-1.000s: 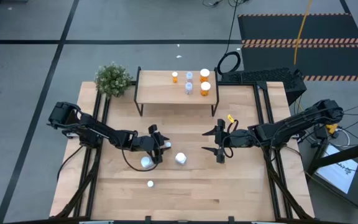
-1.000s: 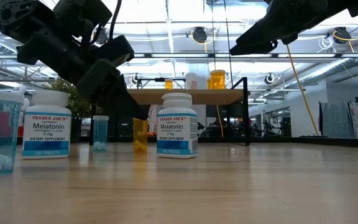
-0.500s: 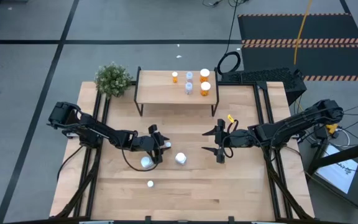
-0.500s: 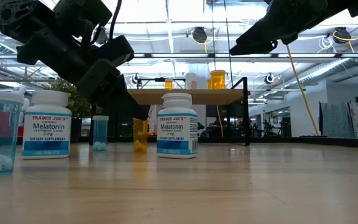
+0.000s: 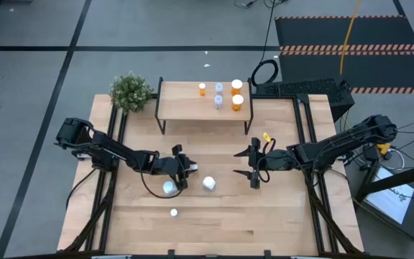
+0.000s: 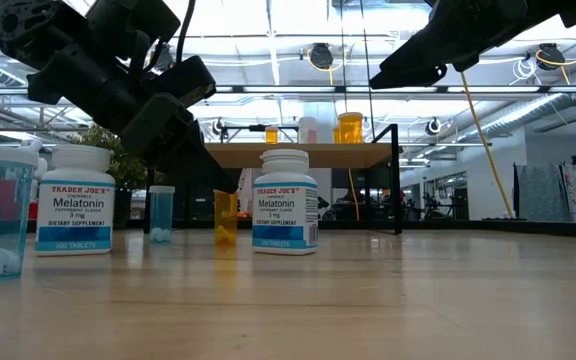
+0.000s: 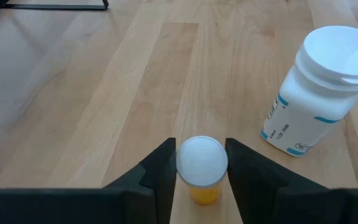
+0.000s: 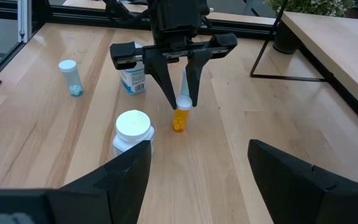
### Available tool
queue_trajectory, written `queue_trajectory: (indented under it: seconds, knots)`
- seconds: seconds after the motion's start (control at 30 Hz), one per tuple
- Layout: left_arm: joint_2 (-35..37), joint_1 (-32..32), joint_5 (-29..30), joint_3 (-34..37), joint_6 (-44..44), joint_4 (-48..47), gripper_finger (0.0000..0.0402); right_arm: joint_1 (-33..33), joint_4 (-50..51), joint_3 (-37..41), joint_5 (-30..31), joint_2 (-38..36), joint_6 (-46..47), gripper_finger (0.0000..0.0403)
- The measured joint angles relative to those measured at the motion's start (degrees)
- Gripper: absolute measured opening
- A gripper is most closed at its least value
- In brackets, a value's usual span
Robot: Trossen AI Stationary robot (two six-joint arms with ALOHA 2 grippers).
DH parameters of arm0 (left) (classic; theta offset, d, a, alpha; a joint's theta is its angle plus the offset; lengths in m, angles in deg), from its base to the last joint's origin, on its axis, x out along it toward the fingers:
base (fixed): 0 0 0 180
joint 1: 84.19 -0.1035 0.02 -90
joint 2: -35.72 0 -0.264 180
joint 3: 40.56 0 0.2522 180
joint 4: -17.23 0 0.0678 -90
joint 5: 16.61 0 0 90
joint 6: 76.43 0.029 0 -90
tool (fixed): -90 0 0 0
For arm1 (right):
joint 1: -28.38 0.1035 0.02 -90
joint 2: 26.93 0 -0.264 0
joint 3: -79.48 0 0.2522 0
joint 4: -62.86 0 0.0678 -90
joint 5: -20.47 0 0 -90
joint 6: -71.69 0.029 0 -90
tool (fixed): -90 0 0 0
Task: Pick and place medicine bottles onto shelf by color
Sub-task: Put the small orange pill bottle on the shelf aligned with the small orange pill bottle
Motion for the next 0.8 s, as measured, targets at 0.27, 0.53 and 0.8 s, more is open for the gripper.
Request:
queue_trajectory:
  seconds: [0.27,0.53,0.8]
  knots:
    - [0.35,0.0,-0.04,0.0,0.13,-0.21,0.0136,0.0,0.12,0.0,0.0,0.0,0.0,0.0265]
    - [4.55,0.0,-0.31,-0.24,-0.05,-0.58,0.0135,0.0,0.16,0.0,0.0,0.0,0.0,0.0265]
    - [15.05,0.0,-0.32,-0.26,-0.48,-5.94,0.0136,0.0,0.2,0.0,-0.01,0.02,0.0,0.0265]
